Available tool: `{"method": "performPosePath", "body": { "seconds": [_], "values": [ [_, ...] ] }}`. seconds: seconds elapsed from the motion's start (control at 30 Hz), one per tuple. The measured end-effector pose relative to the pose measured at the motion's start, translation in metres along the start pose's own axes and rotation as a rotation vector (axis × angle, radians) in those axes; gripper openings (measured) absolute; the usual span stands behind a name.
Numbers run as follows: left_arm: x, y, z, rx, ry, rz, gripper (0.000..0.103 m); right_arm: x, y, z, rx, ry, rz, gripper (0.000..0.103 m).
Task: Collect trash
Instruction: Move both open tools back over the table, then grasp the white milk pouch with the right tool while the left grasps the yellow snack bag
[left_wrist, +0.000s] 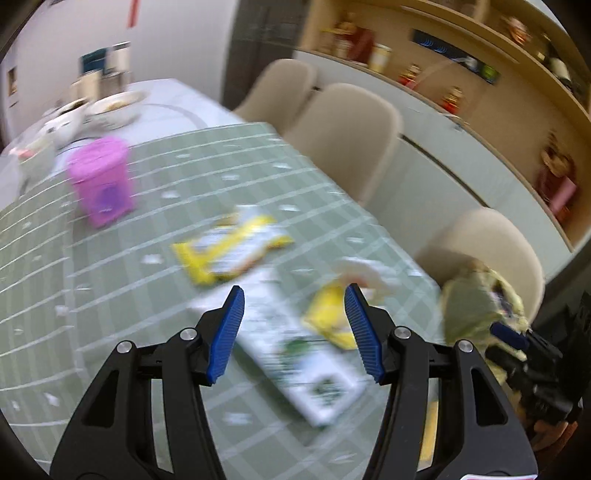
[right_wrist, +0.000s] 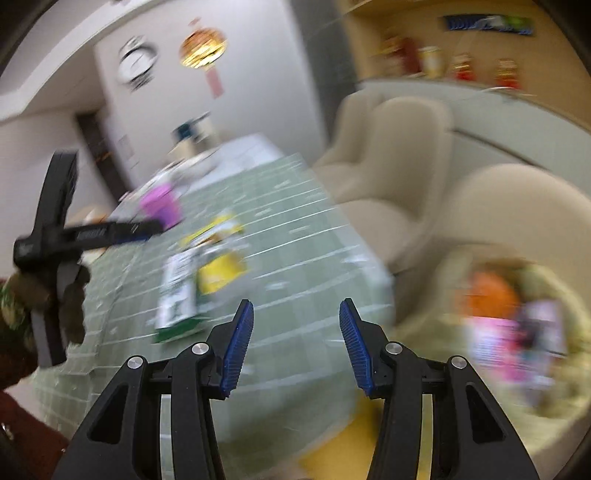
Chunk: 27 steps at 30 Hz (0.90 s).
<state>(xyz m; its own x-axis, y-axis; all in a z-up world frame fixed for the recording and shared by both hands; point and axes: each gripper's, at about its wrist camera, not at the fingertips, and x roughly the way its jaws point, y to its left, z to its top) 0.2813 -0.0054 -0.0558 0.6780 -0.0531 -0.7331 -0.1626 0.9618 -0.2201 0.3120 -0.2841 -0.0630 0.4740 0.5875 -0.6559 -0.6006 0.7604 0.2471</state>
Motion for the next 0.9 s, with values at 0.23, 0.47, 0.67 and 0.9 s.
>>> {"method": "performPosePath", "body": {
  "seconds": [0.23,0.47,0.67,0.9],
  "values": [
    [-0.013,0.097,-0.001,-0.075,-0.009,0.032,0.054,0.076,0.100,0.031,-0.243,0.096,0.060,0.046],
    [-0.011,0.134,-0.012,-0.096,0.016,-0.021,0.054,0.126,0.119,0.025,-0.138,0.191,-0.022,0.047],
    [0.007,0.151,-0.012,-0.080,0.052,-0.071,0.054,0.114,0.130,0.018,-0.092,0.227,0.005,0.047],
    [0.021,0.154,0.002,-0.060,0.056,-0.118,0.054,0.150,0.138,0.030,-0.077,0.266,-0.110,0.048]
  ]
}}
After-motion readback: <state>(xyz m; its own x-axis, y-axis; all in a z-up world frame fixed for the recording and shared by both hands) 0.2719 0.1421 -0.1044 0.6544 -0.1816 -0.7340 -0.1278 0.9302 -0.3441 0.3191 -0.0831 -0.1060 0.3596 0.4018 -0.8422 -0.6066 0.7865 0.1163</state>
